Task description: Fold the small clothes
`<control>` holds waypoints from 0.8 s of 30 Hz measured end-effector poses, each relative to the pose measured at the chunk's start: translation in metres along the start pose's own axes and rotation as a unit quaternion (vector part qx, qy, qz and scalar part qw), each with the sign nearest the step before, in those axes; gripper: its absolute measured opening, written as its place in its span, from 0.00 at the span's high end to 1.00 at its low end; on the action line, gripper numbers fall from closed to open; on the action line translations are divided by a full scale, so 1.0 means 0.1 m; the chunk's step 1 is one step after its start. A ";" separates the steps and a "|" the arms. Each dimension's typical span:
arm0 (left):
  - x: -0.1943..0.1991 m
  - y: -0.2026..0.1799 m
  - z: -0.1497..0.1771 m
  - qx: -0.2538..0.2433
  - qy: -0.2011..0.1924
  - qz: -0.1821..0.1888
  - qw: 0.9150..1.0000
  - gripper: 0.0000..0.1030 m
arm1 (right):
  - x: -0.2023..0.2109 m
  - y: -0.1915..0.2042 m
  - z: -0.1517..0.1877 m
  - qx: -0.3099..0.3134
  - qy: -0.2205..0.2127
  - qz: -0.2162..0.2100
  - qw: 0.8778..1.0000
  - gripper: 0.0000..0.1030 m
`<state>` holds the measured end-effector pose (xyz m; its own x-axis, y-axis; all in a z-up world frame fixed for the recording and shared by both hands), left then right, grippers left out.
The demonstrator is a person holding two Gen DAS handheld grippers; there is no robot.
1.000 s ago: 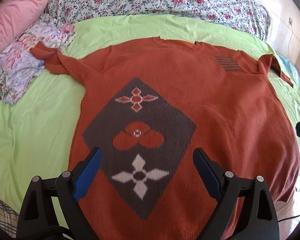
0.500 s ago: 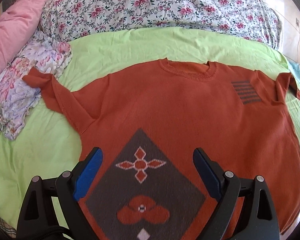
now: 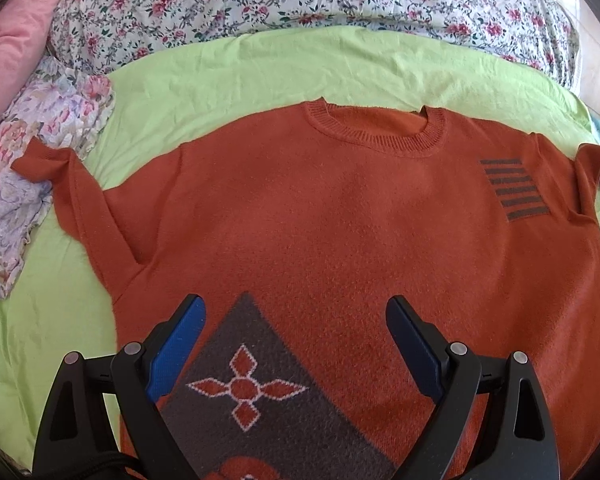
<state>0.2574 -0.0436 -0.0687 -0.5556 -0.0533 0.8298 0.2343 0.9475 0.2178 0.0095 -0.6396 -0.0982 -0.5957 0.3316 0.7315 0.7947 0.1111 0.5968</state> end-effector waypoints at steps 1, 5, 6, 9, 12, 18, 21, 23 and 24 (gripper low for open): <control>-0.01 -0.01 0.01 -0.001 0.001 0.002 1.000 0.10 | -0.01 0.06 0.00 0.004 0.003 -0.007 1.000 0.93; -0.04 -0.04 0.04 0.002 0.001 0.014 1.000 0.10 | 0.18 0.50 0.11 0.068 -0.013 -0.039 0.997 0.93; -0.04 -0.04 0.05 0.003 0.001 0.018 1.000 0.10 | 0.23 0.66 0.18 0.085 -0.011 -0.054 0.995 0.93; 0.00 -0.01 0.11 0.011 -0.001 0.027 1.000 0.10 | 0.38 1.25 0.56 0.145 0.008 -0.099 0.984 0.93; 0.06 0.04 0.16 0.020 -0.008 0.033 0.999 0.10 | 0.47 1.80 1.11 0.195 0.052 -0.149 0.968 0.93; 0.17 0.26 0.30 0.044 -0.016 0.041 0.998 0.10 | 0.48 2.70 2.63 0.294 0.176 -0.234 0.910 0.93; 0.20 0.38 0.37 0.055 -0.018 0.045 0.997 0.10 | 0.54 3.01 3.37 0.335 0.227 -0.255 0.878 0.93; 0.22 0.46 0.43 0.062 -0.020 0.049 0.997 0.10 | 0.57 3.16 3.77 0.345 0.262 -0.270 0.860 0.93; 0.23 0.49 0.45 0.064 -0.020 0.050 0.996 0.10 | 0.58 3.24 3.99 0.352 0.281 -0.275 0.850 0.93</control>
<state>0.2205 0.0162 -0.0622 -0.5662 0.0538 0.8225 0.1877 0.9801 0.0651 0.2786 -0.2105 0.0062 -0.7043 -0.4285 0.5660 0.1341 0.7026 0.6989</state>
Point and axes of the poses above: each gripper's, at about its wrist camera, not at the fingertips, and x roughly against the way its jaws point, y to its left, z to its underside, the point moved 8 cm from there along -x, roughly the way its jaws point, and after that the axes turned 10 degrees about -x, right-handed, at the moved point
